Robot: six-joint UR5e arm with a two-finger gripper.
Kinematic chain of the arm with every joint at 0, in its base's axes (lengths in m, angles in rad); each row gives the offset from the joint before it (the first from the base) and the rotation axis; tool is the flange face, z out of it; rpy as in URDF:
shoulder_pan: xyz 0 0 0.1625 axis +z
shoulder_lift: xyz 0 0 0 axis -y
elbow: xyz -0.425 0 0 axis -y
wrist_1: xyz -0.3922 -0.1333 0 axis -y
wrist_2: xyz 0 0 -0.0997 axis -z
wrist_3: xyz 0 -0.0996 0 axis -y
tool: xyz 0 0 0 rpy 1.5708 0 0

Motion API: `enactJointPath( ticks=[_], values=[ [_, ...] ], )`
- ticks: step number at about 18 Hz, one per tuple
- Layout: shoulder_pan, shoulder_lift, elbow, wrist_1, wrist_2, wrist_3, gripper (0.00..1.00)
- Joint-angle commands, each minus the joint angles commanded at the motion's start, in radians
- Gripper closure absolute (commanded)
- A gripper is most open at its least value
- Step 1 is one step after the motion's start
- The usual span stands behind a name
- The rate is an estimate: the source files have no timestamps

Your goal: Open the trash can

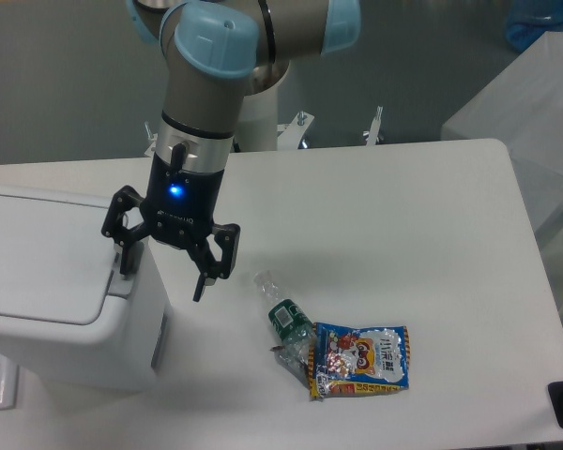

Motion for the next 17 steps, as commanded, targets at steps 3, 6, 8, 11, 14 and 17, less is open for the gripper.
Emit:
enactJointPath(
  ticks=[3, 6, 8, 11, 14, 17],
  values=[
    [0.0, -0.005, 0.002, 0.0, 0.0, 0.0, 0.0],
    [0.0, -0.005, 0.009, 0.008, 0.0, -0.002, 0.0],
    [-0.002, -0.009, 0.044, 0.029, -0.002, -0.002, 0.0],
    [0.0, -0.031, 0.122, 0.028, 0.0, 0.002, 0.0],
    [0.006, -0.049, 0.204, 0.018, 0.034, -0.003, 0.0],
    [0.029, -0.049, 0.229, 0.018, 0.112, -0.005, 0.0]
  ],
)
